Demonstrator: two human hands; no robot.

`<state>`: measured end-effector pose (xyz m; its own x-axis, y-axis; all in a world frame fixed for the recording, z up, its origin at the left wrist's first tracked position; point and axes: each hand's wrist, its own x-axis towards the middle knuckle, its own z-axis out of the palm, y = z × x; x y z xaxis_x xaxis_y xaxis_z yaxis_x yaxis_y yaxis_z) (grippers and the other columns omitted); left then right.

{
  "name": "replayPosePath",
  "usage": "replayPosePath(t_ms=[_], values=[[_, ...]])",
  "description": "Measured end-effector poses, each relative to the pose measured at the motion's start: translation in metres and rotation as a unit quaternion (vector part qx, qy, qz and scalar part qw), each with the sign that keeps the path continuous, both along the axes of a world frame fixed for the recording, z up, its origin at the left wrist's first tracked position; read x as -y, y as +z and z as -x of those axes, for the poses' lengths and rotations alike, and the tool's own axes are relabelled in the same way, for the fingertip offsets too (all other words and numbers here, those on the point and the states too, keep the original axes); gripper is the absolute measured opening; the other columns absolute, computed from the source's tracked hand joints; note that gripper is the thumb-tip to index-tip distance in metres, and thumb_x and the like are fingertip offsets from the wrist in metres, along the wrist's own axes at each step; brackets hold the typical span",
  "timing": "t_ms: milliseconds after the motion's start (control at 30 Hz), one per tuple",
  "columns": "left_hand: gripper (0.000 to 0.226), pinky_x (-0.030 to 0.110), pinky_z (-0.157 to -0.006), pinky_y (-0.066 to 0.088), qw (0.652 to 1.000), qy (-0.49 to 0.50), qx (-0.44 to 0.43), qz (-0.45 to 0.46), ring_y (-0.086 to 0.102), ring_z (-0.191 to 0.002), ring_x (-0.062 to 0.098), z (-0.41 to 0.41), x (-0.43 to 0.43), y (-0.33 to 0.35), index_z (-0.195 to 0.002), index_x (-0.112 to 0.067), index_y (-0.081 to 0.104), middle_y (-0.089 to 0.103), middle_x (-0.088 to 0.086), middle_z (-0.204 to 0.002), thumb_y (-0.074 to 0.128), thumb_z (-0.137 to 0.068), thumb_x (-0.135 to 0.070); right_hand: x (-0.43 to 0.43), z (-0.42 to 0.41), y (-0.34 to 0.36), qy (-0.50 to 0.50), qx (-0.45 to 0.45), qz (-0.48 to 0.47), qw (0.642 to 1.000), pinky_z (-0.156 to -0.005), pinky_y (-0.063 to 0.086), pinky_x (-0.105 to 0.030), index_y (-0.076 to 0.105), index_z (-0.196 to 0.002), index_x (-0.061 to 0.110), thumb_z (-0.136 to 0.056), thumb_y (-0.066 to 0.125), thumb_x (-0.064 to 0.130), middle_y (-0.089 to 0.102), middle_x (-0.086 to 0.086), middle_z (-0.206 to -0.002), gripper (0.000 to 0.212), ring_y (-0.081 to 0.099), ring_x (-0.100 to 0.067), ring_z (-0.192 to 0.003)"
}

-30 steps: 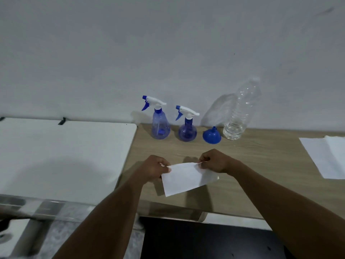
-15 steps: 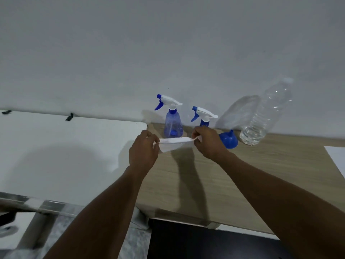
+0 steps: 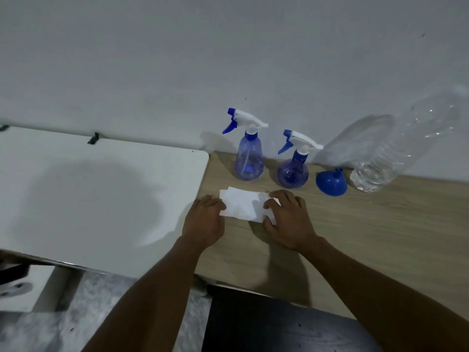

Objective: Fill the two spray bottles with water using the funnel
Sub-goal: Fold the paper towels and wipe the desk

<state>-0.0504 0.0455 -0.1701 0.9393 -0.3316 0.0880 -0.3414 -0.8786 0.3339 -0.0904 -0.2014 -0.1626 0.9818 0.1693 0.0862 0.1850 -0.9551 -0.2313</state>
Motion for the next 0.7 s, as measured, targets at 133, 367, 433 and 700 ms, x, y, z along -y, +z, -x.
replayPosePath(t_ms=[133, 367, 433, 700], values=[[0.035, 0.044, -0.098, 0.052, 1.000, 0.020, 0.006, 0.014, 0.063, -0.108, 0.031, 0.001, -0.009, 0.007, -0.110, -0.009, 0.070, 0.070, 0.010, -0.113, 0.061, -0.076, -0.014, -0.028, -0.017, -0.005, 0.152, -0.077, 0.025, 0.985, -0.122, 0.010, -0.053, 0.027, -0.154, 0.032, -0.098, 0.030, 0.054, 0.014, 0.000, -0.166, 0.060, 0.008, -0.023, -0.154], [0.051, 0.044, -0.106, 0.044, 0.999, 0.042, -0.026, 0.001, 0.050, -0.130, 0.031, 0.016, -0.022, 0.006, -0.132, -0.016, 0.060, 0.058, 0.010, -0.137, 0.060, -0.081, -0.017, -0.026, -0.020, -0.017, 0.094, -0.136, 0.017, 0.986, -0.124, 0.004, -0.049, 0.003, -0.159, 0.031, -0.090, -0.003, 0.073, -0.006, 0.005, -0.168, 0.081, -0.010, -0.017, -0.154], [0.050, 0.043, -0.108, 0.043, 0.998, 0.055, -0.033, 0.000, 0.047, -0.133, 0.028, 0.018, -0.022, 0.007, -0.134, -0.018, 0.058, 0.056, 0.007, -0.140, 0.060, -0.084, -0.019, -0.028, -0.026, -0.011, 0.108, -0.107, 0.013, 0.988, -0.124, 0.000, -0.046, 0.003, -0.159, 0.032, -0.087, -0.007, 0.074, -0.007, 0.005, -0.167, 0.083, -0.010, -0.017, -0.154], [0.049, 0.044, -0.108, 0.044, 0.997, 0.055, -0.038, 0.036, 0.046, -0.134, 0.026, 0.025, -0.002, 0.016, -0.136, -0.019, 0.057, 0.054, 0.006, -0.142, 0.059, -0.087, -0.018, -0.021, -0.028, -0.015, 0.074, -0.095, 0.012, 0.993, -0.123, 0.013, -0.049, 0.014, -0.159, 0.028, -0.093, -0.002, 0.068, 0.007, 0.002, -0.168, 0.078, 0.006, -0.020, -0.154]])
